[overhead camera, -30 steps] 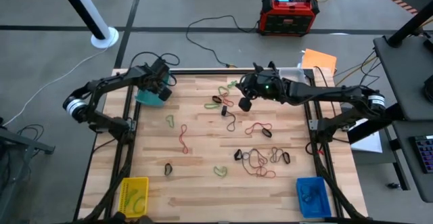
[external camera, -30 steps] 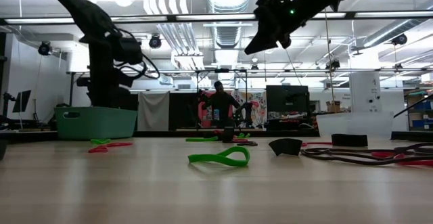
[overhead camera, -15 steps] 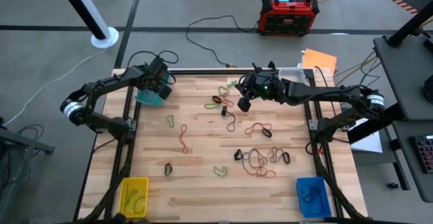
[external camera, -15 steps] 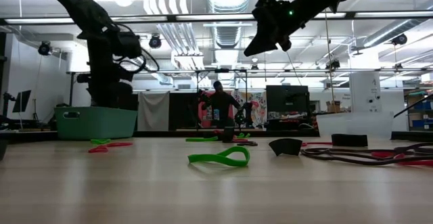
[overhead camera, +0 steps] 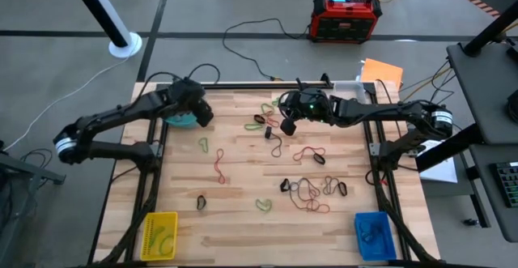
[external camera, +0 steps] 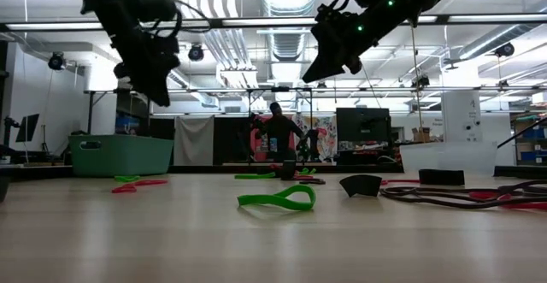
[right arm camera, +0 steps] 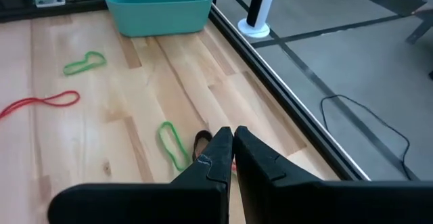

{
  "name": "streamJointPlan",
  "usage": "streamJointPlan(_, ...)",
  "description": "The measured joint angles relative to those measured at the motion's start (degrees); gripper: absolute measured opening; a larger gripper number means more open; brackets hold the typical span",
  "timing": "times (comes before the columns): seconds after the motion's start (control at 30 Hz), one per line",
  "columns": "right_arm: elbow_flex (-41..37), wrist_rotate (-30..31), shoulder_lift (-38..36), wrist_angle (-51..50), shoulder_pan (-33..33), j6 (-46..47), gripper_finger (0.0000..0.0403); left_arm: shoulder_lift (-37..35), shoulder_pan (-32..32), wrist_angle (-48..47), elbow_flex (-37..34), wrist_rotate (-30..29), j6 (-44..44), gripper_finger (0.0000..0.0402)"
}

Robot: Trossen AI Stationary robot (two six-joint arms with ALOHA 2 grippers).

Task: Sort rubber bands into baskets
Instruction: Put the black rubber band into the transparent bin

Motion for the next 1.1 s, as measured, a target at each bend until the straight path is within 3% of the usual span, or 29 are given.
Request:
streamJointPlan(0.23,0.00,-0.27,0.17,0.23,1.07,1.43,0.0009,-2.73,-9.15,-0.27,-2.28,1.54,0.07,0.0111)
streamJointPlan(0.47,0.00,-0.31,0.17,0.18,3.96,1.40,0.0009,-3.38,-18.02,-0.19,-6.66,8.36,-0.51,0.0111)
streamJointPlan(0.7,0.00,-0.31,0.17,0.04,5.86,3.25,0.0009,-3.23,-26.80,1.73,-10.22,9.49,-5.32,0.0111)
streamJointPlan(0.9,-0.04,-0.29,0.17,0.01,6.81,5.18,0.0009,-3.05,-31.83,6.63,-12.76,9.48,-7.05,0.0111)
streamJointPlan(1.1,-0.45,-0.25,0.17,-1.12,7.04,10.45,0.0009,-3.05,-32.85,9.83,-13.15,9.44,-7.96,0.0111)
